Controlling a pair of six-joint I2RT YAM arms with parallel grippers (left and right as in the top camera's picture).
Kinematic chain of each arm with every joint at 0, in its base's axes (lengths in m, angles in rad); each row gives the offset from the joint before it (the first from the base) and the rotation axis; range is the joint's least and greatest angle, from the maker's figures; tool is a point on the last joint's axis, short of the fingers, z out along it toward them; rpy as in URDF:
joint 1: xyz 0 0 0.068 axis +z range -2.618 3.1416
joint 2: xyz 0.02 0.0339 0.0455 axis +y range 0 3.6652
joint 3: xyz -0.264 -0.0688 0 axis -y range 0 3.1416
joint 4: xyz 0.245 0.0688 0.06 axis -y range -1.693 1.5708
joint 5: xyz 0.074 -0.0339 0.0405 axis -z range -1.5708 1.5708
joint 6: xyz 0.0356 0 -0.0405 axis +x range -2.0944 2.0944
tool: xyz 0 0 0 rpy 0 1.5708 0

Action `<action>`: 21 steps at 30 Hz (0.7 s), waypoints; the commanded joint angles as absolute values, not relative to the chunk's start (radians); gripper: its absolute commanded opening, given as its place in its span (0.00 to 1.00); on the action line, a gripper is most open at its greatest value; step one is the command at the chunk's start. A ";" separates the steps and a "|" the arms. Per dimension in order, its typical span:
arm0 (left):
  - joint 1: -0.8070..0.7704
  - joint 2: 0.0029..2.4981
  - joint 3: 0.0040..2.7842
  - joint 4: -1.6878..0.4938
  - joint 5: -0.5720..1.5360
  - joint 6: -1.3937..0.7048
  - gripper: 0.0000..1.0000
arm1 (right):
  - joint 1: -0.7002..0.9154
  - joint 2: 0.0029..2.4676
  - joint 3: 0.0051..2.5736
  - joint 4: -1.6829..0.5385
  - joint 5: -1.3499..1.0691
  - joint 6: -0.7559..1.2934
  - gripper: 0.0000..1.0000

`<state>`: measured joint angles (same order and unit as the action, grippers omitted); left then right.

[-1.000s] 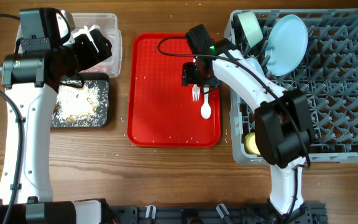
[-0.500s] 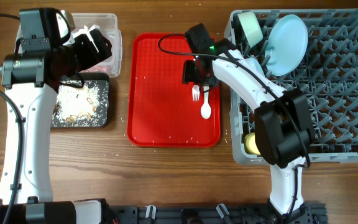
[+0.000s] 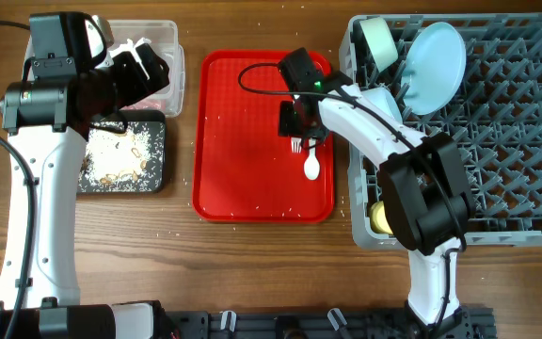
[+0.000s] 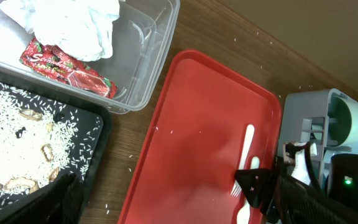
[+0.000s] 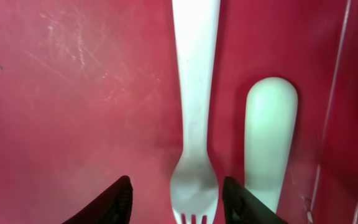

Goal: Sort waste into correct bins and load items into the dishwasher rack
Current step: 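Grasp the white fork with the right gripper and lift it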

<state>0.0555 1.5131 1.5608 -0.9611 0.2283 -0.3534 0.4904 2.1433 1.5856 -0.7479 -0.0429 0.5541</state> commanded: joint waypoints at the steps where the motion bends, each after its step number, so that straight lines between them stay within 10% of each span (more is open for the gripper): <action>1: 0.064 1.518 1.565 -0.959 0.218 -0.345 1.00 | 0.495 2.172 1.540 -0.721 -0.019 0.570 0.44; 21: 0.064 1.518 1.565 -0.959 0.218 -0.345 1.00 | 0.495 2.218 1.531 -0.689 -0.088 0.602 0.07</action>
<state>0.0555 1.5131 1.5608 -0.9615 0.2283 -0.3534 0.4900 2.1563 1.5398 -0.6838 -0.0494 0.5999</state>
